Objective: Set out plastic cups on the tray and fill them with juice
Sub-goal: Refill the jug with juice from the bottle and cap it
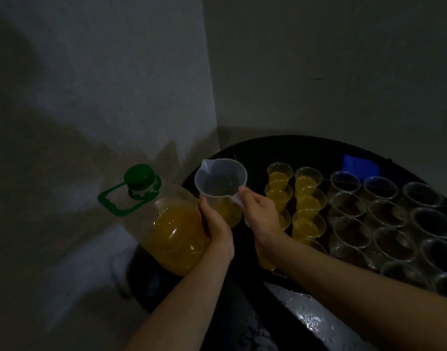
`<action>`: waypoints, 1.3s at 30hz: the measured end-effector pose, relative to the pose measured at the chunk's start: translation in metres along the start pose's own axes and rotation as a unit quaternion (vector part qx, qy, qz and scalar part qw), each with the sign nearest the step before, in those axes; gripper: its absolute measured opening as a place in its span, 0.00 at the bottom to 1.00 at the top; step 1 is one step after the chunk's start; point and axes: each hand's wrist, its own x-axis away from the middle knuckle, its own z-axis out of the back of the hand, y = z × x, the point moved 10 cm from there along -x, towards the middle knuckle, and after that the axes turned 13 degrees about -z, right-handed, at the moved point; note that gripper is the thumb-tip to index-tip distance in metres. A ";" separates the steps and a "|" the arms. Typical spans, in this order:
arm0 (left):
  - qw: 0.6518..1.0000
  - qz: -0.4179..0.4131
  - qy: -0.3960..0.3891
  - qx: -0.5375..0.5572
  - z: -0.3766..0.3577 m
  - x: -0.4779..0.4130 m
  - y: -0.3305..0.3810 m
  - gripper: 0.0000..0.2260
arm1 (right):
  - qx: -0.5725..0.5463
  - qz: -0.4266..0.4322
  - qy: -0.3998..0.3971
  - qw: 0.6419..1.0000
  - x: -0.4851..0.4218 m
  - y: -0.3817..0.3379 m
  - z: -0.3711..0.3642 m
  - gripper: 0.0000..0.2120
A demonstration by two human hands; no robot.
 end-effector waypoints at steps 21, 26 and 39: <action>0.993 0.104 -0.043 0.037 0.009 0.081 0.024 0.28 | 0.059 0.084 0.039 0.994 0.053 -0.041 0.007 0.30; 0.989 0.100 -0.096 0.041 0.021 0.114 0.060 0.26 | 0.161 0.139 0.028 0.977 0.081 -0.061 -0.018 0.33; 0.978 0.005 -0.146 -0.150 0.137 0.101 0.117 0.12 | 0.375 0.350 0.041 0.857 0.135 -0.139 -0.115 0.30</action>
